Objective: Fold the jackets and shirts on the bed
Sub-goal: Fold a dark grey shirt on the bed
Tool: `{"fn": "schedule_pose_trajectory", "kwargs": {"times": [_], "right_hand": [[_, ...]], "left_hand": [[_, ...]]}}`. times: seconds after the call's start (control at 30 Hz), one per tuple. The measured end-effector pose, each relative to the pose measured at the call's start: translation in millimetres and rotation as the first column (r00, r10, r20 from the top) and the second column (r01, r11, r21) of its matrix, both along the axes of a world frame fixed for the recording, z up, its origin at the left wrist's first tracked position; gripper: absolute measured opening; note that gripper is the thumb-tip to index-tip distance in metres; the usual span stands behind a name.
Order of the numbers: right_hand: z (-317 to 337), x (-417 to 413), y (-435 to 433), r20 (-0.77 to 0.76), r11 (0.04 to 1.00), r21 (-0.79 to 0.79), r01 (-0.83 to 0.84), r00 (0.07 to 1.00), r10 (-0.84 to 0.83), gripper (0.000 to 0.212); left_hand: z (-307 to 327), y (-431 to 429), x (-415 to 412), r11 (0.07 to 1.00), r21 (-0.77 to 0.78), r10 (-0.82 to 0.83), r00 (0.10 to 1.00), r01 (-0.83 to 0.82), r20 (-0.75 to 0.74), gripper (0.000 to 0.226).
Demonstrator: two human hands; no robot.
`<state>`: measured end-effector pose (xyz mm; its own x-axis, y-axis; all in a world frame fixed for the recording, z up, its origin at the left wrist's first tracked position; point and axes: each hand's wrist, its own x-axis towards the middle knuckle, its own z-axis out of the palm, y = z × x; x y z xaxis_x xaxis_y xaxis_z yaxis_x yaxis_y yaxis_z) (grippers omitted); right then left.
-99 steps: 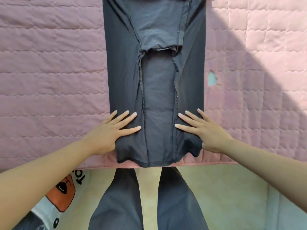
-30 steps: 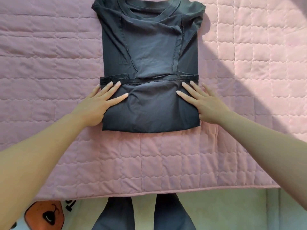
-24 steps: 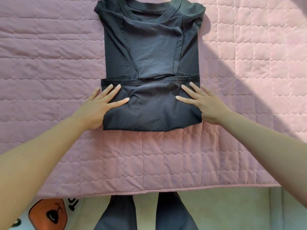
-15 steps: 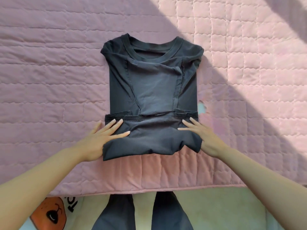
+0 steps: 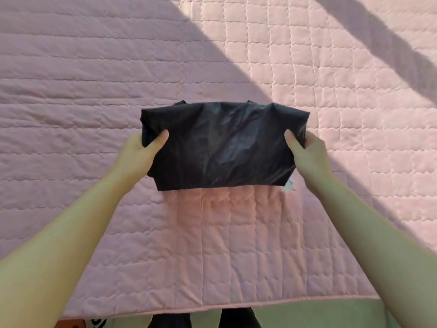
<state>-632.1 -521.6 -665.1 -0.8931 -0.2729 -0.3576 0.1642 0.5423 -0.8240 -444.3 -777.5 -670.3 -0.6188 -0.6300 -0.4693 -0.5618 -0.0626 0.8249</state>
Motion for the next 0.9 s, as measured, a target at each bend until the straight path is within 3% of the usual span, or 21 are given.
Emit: {"fn": "schedule_pose_trajectory", "kwargs": {"times": [0.1, 0.17, 0.27, 0.37, 0.43, 0.5, 0.57, 0.67, 0.8, 0.9], "right_hand": [[-45, -22, -23, 0.086, 0.999, 0.019, 0.025, 0.996, -0.027, 0.026], [-82, -26, -27, 0.124, 0.990, 0.139, -0.005, 0.992, -0.012, 0.034], [-110, -22, -31, -0.068, 0.968, 0.250, -0.024, 0.997, 0.043, 0.018], [-107, -19, -30, -0.284, 0.968, 0.253, 0.009, 0.956, 0.066, 0.020], [-113, -17, -30, -0.312, 0.957, 0.281, 0.073, 0.950, 0.019, 0.023], [-117, -16, -32, -0.255, 0.895, 0.408, 0.177, 0.964, -0.074, 0.043], [-117, -17, -35, -0.129, 0.839, 0.475, 0.265, 0.964, -0.231, 0.066], [-108, -22, -40, 0.109, 0.889, 0.346, 0.301, 0.928, -0.357, 0.065], [-99, -24, -40, 0.161, 0.906, 0.416, 0.085, 0.973, -0.165, 0.052], [-92, -15, -40, 0.015, 0.872, 0.489, -0.037, 0.999, 0.034, 0.049]], "left_hand": [[-51, -8, -26, 0.980, -0.121, 0.159, 0.987, -0.158, 0.001, 0.014], [-86, -8, -32, 0.976, -0.165, 0.163, 0.982, -0.145, 0.100, 0.022], [-115, -3, -27, 0.945, -0.323, 0.150, 0.955, -0.062, 0.257, 0.031], [-116, 4, -23, 0.882, -0.458, 0.236, 0.943, -0.106, 0.236, 0.033], [-124, 5, -19, 0.866, -0.480, 0.275, 0.936, -0.142, 0.219, 0.031], [-130, 4, -17, 0.849, -0.502, 0.328, 0.911, -0.167, 0.251, 0.039], [-127, -1, -25, 0.873, -0.419, 0.382, 0.884, -0.249, 0.271, 0.055], [-121, -12, -37, 0.933, -0.203, 0.346, 0.891, -0.296, 0.295, 0.064], [-115, -19, -35, 0.980, -0.196, 0.118, 0.916, -0.043, 0.383, 0.060], [-107, -13, -27, 0.971, -0.232, 0.032, 0.931, 0.057, 0.364, 0.047]]}}
